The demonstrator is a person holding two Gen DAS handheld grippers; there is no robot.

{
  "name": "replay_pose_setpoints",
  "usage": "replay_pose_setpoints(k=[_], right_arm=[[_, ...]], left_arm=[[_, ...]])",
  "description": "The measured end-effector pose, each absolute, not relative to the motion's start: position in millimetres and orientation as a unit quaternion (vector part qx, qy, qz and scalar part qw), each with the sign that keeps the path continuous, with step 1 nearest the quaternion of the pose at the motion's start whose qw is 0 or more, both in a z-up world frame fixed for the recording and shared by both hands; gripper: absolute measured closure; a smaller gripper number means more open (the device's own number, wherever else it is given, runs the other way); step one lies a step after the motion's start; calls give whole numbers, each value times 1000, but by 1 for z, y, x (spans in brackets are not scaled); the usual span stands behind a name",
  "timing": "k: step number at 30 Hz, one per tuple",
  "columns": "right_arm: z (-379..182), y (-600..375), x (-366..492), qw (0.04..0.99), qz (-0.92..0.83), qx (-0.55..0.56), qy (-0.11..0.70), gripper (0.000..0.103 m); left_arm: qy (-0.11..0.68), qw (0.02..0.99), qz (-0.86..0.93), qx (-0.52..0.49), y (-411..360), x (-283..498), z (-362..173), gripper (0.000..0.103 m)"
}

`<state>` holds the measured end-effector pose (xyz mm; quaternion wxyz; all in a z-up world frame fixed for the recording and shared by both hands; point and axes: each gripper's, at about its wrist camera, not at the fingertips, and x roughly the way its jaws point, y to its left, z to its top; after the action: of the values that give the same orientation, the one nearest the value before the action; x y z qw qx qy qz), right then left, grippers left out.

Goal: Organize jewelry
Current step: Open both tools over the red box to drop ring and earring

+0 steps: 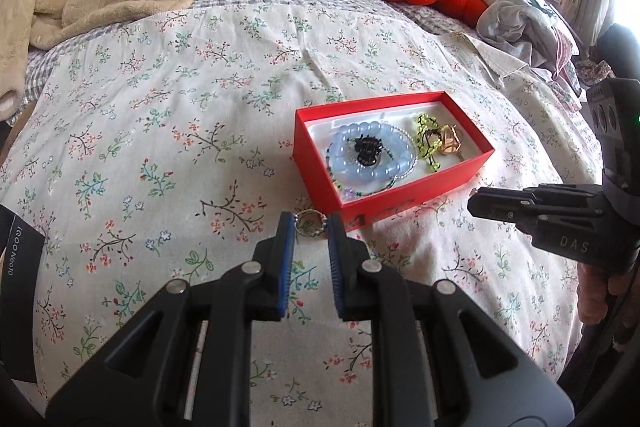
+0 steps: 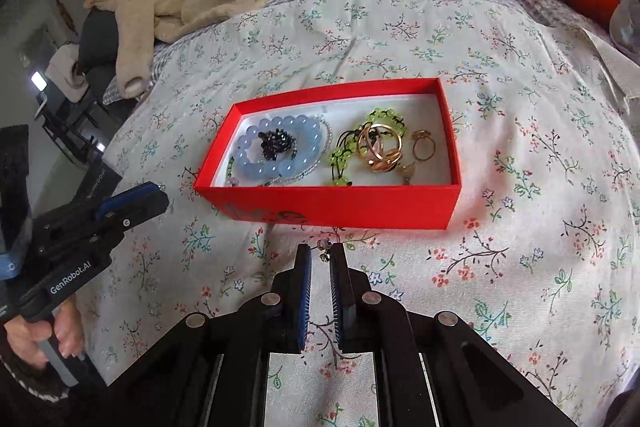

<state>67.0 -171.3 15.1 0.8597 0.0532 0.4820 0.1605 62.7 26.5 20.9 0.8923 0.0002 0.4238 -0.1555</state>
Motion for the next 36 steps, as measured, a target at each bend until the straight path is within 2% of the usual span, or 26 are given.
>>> replay_pose_setpoints(k=[10,21,24,26,28,36], right_arm=[[42,-202,81,873,140,85,460,94],[36,-214,95,869,130,97,468,94],[36,-215,99,868,127,101,469,94],[35,-216,100,868,125,103,469,94],[35,-215,102,867,125,104,471,94],[32,-211,109,866,119,102,475,91]], left_arm=[[406,900,-160,-7,-2,84,27,85],[411,899,-153,-2,-19,99,13,84],[412,898,-153,-3,-21,99,14,78],[408,900,-151,-1,-21,98,16,68],[406,902,-148,3,-21,95,18,63],[408,903,-131,16,-14,89,21,49]])
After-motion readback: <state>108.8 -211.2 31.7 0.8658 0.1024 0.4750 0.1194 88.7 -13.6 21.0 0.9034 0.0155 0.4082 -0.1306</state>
